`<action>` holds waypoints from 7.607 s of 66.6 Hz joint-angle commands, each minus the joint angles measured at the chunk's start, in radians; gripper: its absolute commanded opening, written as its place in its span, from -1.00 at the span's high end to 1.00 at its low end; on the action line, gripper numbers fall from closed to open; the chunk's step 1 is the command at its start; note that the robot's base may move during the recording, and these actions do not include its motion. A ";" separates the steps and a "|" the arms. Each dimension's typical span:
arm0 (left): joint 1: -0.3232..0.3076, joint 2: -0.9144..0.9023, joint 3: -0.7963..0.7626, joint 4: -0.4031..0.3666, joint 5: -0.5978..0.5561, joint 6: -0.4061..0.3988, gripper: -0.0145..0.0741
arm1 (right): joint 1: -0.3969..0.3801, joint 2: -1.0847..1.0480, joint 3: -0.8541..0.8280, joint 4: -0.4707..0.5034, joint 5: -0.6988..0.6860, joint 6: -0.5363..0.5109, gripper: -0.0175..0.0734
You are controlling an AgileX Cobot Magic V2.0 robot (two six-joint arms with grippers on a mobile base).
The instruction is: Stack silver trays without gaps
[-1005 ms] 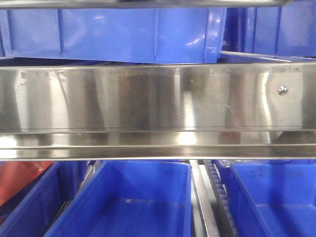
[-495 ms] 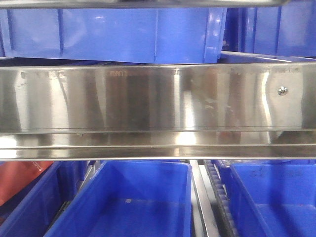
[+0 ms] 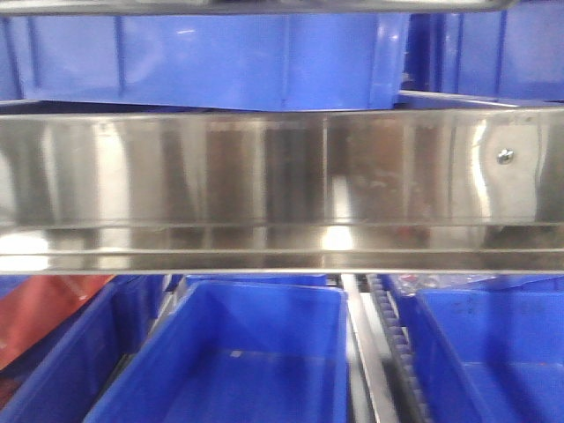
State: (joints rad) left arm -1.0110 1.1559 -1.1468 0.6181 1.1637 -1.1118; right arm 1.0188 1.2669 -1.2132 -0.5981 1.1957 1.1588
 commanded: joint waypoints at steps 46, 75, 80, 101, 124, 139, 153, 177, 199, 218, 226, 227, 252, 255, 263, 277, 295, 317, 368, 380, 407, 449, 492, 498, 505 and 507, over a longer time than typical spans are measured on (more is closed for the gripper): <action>-0.012 -0.004 0.000 -0.002 -0.036 0.012 0.70 | 0.001 -0.010 -0.003 -0.028 -0.081 -0.007 0.65; -0.012 -0.004 0.000 -0.002 -0.036 0.012 0.70 | 0.001 -0.010 -0.003 -0.028 -0.081 -0.007 0.65; -0.012 -0.004 0.000 -0.002 -0.036 0.012 0.70 | 0.001 -0.010 -0.003 -0.028 -0.081 -0.007 0.65; -0.012 -0.004 0.000 -0.002 -0.036 0.012 0.70 | 0.001 -0.010 -0.003 -0.028 -0.081 -0.007 0.65; -0.012 -0.004 0.000 -0.002 -0.036 0.012 0.70 | 0.001 -0.010 -0.003 -0.028 -0.081 -0.007 0.65; -0.012 -0.004 0.000 -0.002 -0.036 0.012 0.70 | 0.001 -0.010 -0.003 -0.028 -0.081 -0.007 0.65; -0.012 -0.004 0.000 -0.002 -0.036 0.012 0.70 | 0.001 -0.010 -0.003 -0.028 -0.081 -0.007 0.65; -0.012 -0.004 0.000 -0.002 -0.036 0.012 0.70 | 0.001 -0.010 -0.003 -0.028 -0.081 -0.007 0.65; -0.012 -0.004 0.000 -0.002 -0.036 0.012 0.70 | 0.001 -0.010 -0.003 -0.028 -0.081 -0.007 0.65; -0.012 -0.004 0.000 -0.002 -0.036 0.012 0.70 | 0.001 -0.010 -0.003 -0.028 -0.081 -0.007 0.65; -0.012 -0.004 0.000 -0.002 -0.036 0.012 0.70 | 0.001 -0.010 -0.003 -0.028 -0.081 -0.007 0.65; -0.012 -0.004 0.000 -0.002 -0.036 0.012 0.70 | 0.001 -0.010 -0.003 -0.028 -0.081 -0.007 0.65; -0.012 -0.004 0.000 -0.002 -0.036 0.012 0.70 | 0.001 -0.010 -0.003 -0.028 -0.082 -0.007 0.65; -0.012 -0.004 0.000 -0.002 -0.036 0.012 0.70 | 0.001 -0.010 -0.003 -0.028 -0.082 -0.007 0.65; -0.012 -0.004 0.000 -0.002 -0.036 0.012 0.70 | 0.001 -0.010 -0.003 -0.028 -0.082 -0.007 0.65; -0.012 -0.004 0.000 -0.002 -0.036 0.012 0.70 | 0.001 -0.010 -0.003 -0.028 -0.089 -0.007 0.65; -0.012 -0.004 0.000 -0.002 -0.036 0.012 0.70 | 0.001 -0.010 -0.003 -0.028 -0.106 -0.007 0.65; -0.012 -0.004 0.000 -0.001 -0.038 0.012 0.70 | 0.001 -0.010 -0.003 -0.028 -0.160 -0.007 0.65; -0.012 -0.004 0.000 0.243 -0.038 0.012 0.70 | 0.001 -0.010 -0.003 -0.028 -0.431 -0.007 0.65; -0.012 -0.004 0.000 0.353 -0.038 0.012 0.70 | 0.001 -0.010 -0.003 -0.028 -0.468 -0.007 0.65; -0.012 -0.004 0.000 0.446 -0.038 0.012 0.70 | 0.001 -0.010 -0.003 -0.028 -0.473 -0.007 0.65; -0.012 -0.004 0.000 0.446 -0.036 0.012 0.70 | 0.001 -0.010 -0.003 -0.028 -0.473 -0.007 0.65; -0.012 -0.004 0.000 0.446 -0.038 0.012 0.70 | 0.001 -0.010 -0.003 -0.028 -0.473 -0.007 0.65; -0.012 -0.004 0.000 0.446 -0.038 0.012 0.70 | 0.001 -0.010 -0.003 -0.028 -0.473 -0.007 0.65; -0.012 -0.004 0.000 0.446 -0.038 0.012 0.70 | 0.001 -0.010 -0.003 -0.028 -0.473 -0.007 0.65; -0.012 -0.004 0.000 0.446 -0.038 0.012 0.70 | 0.001 -0.010 -0.003 -0.028 -0.473 -0.007 0.65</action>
State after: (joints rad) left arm -1.0110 1.1444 -1.1453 1.0537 1.2284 -1.1003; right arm 1.0079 1.2645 -1.2022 -0.6299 0.8753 1.1651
